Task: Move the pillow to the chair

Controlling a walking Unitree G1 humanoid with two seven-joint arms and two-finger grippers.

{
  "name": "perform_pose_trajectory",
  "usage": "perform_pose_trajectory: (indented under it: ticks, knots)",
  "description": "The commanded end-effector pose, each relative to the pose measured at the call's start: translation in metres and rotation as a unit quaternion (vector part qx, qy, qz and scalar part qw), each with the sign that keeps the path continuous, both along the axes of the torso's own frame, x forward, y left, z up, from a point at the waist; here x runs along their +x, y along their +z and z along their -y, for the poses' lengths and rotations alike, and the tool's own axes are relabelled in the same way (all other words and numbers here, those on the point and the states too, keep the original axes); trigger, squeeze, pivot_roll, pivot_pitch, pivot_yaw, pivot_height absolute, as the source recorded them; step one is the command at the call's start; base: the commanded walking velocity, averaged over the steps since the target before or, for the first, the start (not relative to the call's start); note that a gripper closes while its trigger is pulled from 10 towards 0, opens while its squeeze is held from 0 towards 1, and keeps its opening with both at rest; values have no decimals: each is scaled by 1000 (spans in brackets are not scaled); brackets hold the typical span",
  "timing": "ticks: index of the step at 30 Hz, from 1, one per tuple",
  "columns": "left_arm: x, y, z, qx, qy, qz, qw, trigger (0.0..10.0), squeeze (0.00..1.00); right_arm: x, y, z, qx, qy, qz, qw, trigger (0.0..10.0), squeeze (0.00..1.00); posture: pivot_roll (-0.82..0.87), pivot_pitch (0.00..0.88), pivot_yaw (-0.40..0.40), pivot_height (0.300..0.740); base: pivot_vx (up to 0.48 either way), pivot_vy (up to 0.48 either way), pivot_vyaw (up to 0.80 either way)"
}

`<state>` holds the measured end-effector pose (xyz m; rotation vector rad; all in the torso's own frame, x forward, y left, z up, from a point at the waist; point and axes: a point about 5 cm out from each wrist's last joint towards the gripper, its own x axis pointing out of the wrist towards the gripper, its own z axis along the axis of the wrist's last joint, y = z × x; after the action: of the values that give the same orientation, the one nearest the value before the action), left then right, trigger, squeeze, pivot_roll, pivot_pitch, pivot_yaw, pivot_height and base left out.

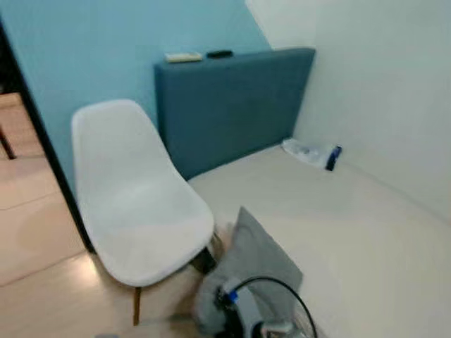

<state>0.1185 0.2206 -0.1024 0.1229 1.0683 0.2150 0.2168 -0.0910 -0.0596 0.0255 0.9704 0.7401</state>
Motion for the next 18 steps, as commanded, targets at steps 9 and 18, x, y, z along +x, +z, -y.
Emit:
perform_pose_trajectory:
  ticks: [9, 18]
  knots:
    - [-11, -5, 8, -3, -21, -26, 999, 10000, 0, -32, -24, 39, -49, -124, -67, 989, 10000, 0, 187, 0, -101, 740, 0, 0, 775]
    - [-9, -5, 12, -6, -28, -26, 999, 10000, 0, -50, -34, 58, -122, -139, -76, 980, 10000, 0, 196, 0, -105, 740, 0, 0, 775]
